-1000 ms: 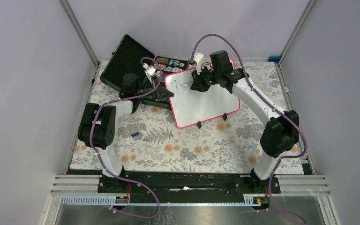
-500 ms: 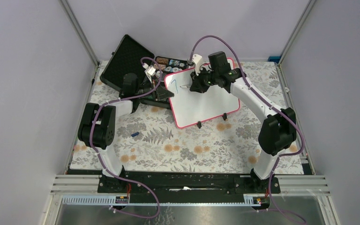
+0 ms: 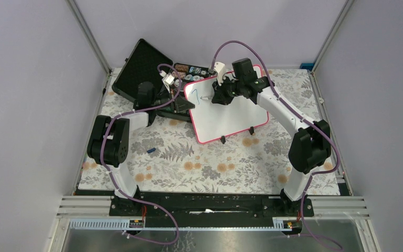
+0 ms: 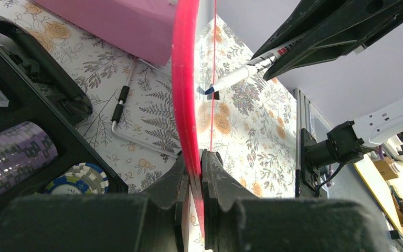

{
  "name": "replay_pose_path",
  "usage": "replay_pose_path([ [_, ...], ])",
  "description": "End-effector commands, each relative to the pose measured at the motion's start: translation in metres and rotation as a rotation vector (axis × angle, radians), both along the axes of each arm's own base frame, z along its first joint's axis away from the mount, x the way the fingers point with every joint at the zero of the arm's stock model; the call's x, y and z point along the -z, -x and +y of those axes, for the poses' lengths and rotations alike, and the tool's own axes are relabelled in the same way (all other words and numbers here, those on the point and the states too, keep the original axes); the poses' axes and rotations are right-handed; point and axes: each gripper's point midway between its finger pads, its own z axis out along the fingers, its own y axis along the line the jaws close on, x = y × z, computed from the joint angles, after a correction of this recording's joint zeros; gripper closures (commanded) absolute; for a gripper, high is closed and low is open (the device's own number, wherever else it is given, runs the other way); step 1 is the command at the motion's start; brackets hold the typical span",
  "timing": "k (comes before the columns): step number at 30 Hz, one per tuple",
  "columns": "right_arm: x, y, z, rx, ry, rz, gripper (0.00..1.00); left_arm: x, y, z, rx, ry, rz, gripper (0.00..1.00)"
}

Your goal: Write a sentence on the whiteboard

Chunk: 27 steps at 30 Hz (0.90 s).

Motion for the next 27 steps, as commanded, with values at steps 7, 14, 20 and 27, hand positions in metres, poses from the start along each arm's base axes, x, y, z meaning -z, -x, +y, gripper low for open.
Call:
replay_pose_path([
  [7,0.002,0.009,-0.007,-0.017,0.038,-0.013,1.00,0.001,0.004,-0.007,0.052,-0.024,-0.091,1.00],
  [14,0.000,0.003,-0.020,0.014,0.051,-0.026,1.00,0.000,0.005,-0.007,0.052,-0.024,-0.093,1.00],
  [20,-0.004,-0.003,-0.024,0.035,0.057,-0.041,1.00,0.000,0.005,-0.007,0.051,-0.023,-0.092,1.00],
  [27,-0.010,-0.011,-0.027,0.054,0.057,-0.059,1.00,-0.001,0.005,-0.007,0.052,-0.023,-0.096,1.00],
])
